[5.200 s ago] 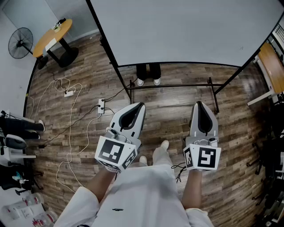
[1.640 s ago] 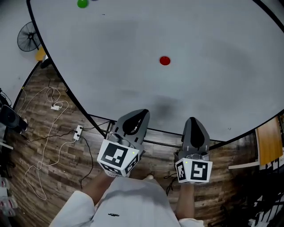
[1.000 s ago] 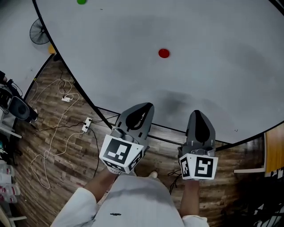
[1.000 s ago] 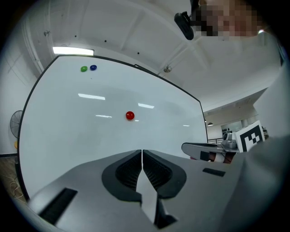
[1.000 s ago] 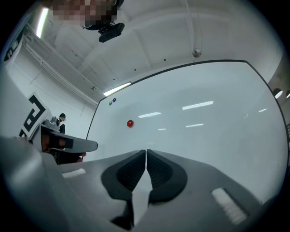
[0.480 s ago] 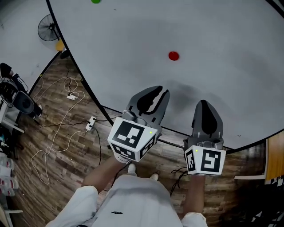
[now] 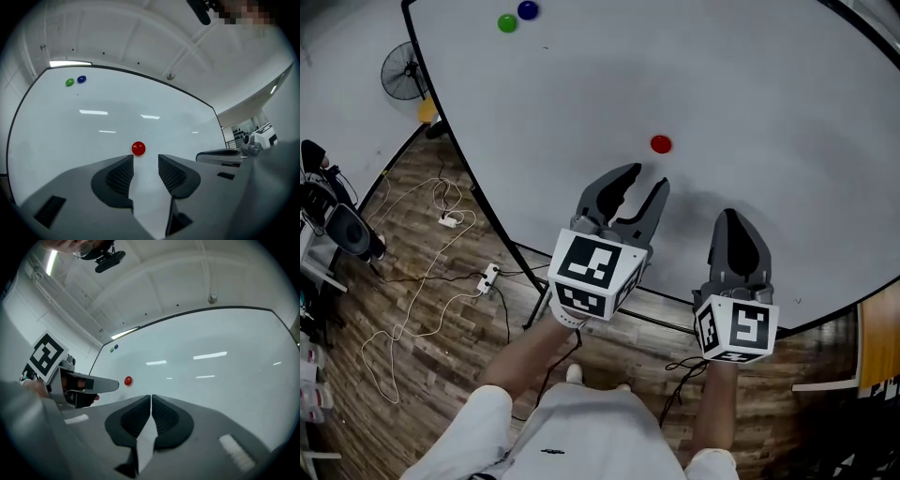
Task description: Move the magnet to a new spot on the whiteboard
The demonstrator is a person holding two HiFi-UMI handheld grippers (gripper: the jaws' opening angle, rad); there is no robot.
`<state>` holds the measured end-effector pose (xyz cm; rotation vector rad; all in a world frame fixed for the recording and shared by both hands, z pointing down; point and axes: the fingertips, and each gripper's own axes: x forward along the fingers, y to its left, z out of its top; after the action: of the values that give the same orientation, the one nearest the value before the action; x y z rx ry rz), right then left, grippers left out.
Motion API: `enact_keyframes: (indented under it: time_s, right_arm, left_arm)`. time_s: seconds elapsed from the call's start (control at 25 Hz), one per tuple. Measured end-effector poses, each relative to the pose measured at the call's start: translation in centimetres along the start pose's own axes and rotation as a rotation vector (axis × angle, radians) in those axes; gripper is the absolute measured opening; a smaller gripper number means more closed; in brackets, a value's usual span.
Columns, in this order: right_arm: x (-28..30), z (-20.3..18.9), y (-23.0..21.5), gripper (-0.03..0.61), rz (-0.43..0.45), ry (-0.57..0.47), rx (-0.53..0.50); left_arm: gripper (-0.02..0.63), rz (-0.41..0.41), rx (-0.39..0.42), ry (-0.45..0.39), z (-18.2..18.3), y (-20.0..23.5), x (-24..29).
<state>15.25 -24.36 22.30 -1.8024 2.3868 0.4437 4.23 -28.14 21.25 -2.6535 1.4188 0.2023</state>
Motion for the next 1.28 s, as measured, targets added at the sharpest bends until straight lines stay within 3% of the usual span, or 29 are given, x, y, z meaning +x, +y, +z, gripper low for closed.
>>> enact_keyframes:
  time_s: [0.16, 0.36, 0.68, 0.88, 1.0, 1.28]
  right_arm:
    - [0.3, 0.0, -0.6, 0.005, -0.003, -0.001, -0.005]
    - [0.1, 0.6, -1.1, 0.005, -0.008, -0.012, -0.005]
    - [0.1, 0.8, -0.8, 0.005, -0.012, -0.013, 0.000]
    - [-0.2, 0.6, -1.3, 0.005, -0.018, -0.019, 0.027]
    - [-0.2, 0.4, -1.4, 0.005, -0.021, -0.017, 0.021]
    - [0.1, -0.1, -1.8, 0.005, -0.016, -0.015, 0.040]
  left_arm:
    - [0.184, 0.017, 0.042, 0.003, 0.1, 0.3, 1.4]
    - [0.186, 0.061, 0.076, -0.034, 1.6, 0.3, 2.3]
    - [0.186, 0.110, 0.089, -0.045, 1.6, 0.8, 3.5]
    - [0.184, 0.138, 0.055, -0.043, 1.5, 1.1, 4.4]
    - [0.152, 0.175, 0.047, -0.044, 1.4, 1.5, 4.4]
    - [0.146, 0.236, 0.073, -0.031, 1.4, 1.6, 4.6]
